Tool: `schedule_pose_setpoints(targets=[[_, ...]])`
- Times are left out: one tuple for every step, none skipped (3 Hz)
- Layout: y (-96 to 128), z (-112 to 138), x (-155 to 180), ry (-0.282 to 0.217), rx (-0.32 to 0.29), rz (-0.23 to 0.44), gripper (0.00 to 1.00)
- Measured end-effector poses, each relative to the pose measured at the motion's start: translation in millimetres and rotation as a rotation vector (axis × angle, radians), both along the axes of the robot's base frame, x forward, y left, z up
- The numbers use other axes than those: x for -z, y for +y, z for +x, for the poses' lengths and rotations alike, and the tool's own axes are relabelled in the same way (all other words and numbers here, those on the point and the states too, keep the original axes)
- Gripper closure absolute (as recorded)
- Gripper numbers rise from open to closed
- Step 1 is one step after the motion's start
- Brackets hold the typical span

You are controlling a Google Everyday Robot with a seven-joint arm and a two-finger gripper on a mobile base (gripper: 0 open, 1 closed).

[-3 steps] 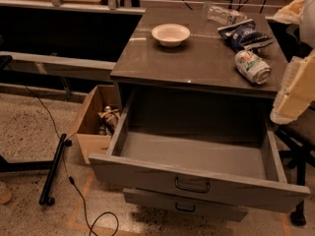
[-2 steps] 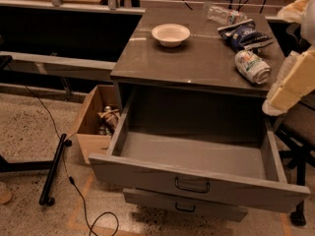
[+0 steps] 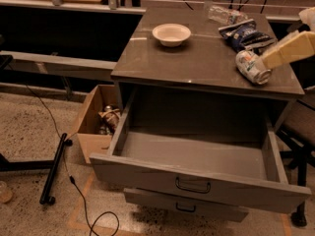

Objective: Place blue chip bag into top drawer

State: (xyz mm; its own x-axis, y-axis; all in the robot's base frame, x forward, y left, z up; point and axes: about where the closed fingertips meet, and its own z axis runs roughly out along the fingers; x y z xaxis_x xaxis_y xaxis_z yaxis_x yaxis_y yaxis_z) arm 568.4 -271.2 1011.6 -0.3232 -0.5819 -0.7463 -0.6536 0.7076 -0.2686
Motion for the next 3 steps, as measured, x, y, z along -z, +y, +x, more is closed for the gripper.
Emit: schedule_pose_setpoints(targets=[[-19, 76, 19, -0.026, 0.152, 0.134, 0.00], [-21, 89, 24, -0.018, 0.201, 0.183, 0.00], [-18, 86, 29, -0.017, 0.197, 0.203, 0.00]])
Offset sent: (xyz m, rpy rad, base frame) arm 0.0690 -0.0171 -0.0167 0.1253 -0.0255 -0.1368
